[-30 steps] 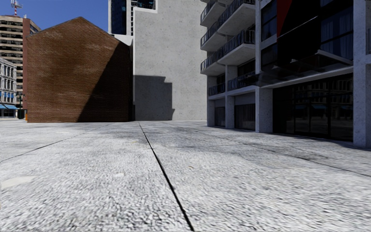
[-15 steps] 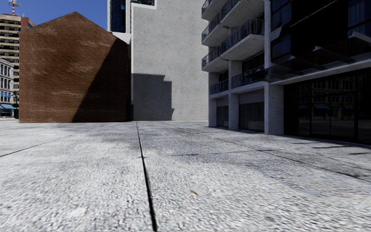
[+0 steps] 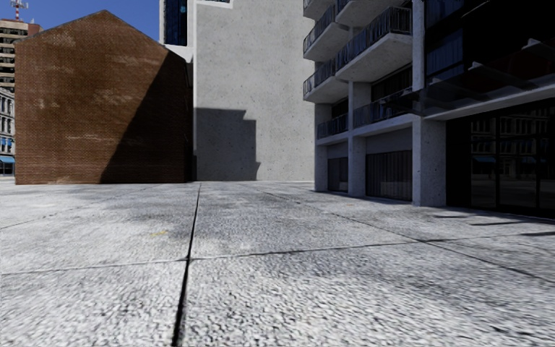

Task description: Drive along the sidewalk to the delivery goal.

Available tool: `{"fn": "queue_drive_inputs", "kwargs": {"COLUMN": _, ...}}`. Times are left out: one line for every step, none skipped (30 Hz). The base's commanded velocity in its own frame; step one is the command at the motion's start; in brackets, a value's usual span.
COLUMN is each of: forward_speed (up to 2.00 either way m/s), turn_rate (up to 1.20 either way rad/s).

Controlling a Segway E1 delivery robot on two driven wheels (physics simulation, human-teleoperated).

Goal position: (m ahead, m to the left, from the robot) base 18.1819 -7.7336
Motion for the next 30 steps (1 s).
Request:
{"fn": "queue_drive_inputs", "kwargs": {"forward_speed": 1.99, "turn_rate": 0.0}}
{"fn": "queue_drive_inputs", "kwargs": {"forward_speed": 1.99, "turn_rate": 0.0}}
{"fn": "queue_drive_inputs", "kwargs": {"forward_speed": 1.99, "turn_rate": 0.0}}
{"fn": "queue_drive_inputs", "kwargs": {"forward_speed": 1.99, "turn_rate": 0.0}}
{"fn": "queue_drive_inputs", "kwargs": {"forward_speed": 2.0, "turn_rate": 0.0}}
{"fn": "queue_drive_inputs", "kwargs": {"forward_speed": 2.0, "turn_rate": 0.0}}
{"fn": "queue_drive_inputs", "kwargs": {"forward_speed": 2.0, "turn_rate": 0.0}}
{"fn": "queue_drive_inputs", "kwargs": {"forward_speed": 2.0, "turn_rate": 0.0}}
{"fn": "queue_drive_inputs", "kwargs": {"forward_speed": 2.0, "turn_rate": 0.0}}
{"fn": "queue_drive_inputs", "kwargs": {"forward_speed": 2.0, "turn_rate": 0.0}}
{"fn": "queue_drive_inputs", "kwargs": {"forward_speed": 2.0, "turn_rate": 0.0}}
{"fn": "queue_drive_inputs", "kwargs": {"forward_speed": 2.0, "turn_rate": 0.0}}
{"fn": "queue_drive_inputs", "kwargs": {"forward_speed": 2.0, "turn_rate": 0.0}}
{"fn": "queue_drive_inputs", "kwargs": {"forward_speed": 2.0, "turn_rate": 0.0}}
{"fn": "queue_drive_inputs", "kwargs": {"forward_speed": 2.0, "turn_rate": 0.0}}
{"fn": "queue_drive_inputs", "kwargs": {"forward_speed": 2.0, "turn_rate": 0.0}}
{"fn": "queue_drive_inputs", "kwargs": {"forward_speed": 2.0, "turn_rate": 0.0}}
{"fn": "queue_drive_inputs", "kwargs": {"forward_speed": 2.0, "turn_rate": 0.0}}
{"fn": "queue_drive_inputs", "kwargs": {"forward_speed": 2.0, "turn_rate": 0.0}}
{"fn": "queue_drive_inputs", "kwargs": {"forward_speed": 2.0, "turn_rate": 0.0}}
{"fn": "queue_drive_inputs", "kwargs": {"forward_speed": 2.0, "turn_rate": 0.0}}
{"fn": "queue_drive_inputs", "kwargs": {"forward_speed": 2.0, "turn_rate": 0.0}}
{"fn": "queue_drive_inputs", "kwargs": {"forward_speed": 2.0, "turn_rate": 0.0}}
{"fn": "queue_drive_inputs", "kwargs": {"forward_speed": 2.0, "turn_rate": 0.0}}
{"fn": "queue_drive_inputs", "kwargs": {"forward_speed": 2.0, "turn_rate": 0.0}}
{"fn": "queue_drive_inputs", "kwargs": {"forward_speed": 2.0, "turn_rate": 0.0}}
{"fn": "queue_drive_inputs", "kwargs": {"forward_speed": 2.0, "turn_rate": 0.0}}
{"fn": "queue_drive_inputs", "kwargs": {"forward_speed": 2.0, "turn_rate": 0.0}}
{"fn": "queue_drive_inputs", "kwargs": {"forward_speed": 2.0, "turn_rate": 0.0}}
{"fn": "queue_drive_inputs", "kwargs": {"forward_speed": 2.0, "turn_rate": 0.0}}
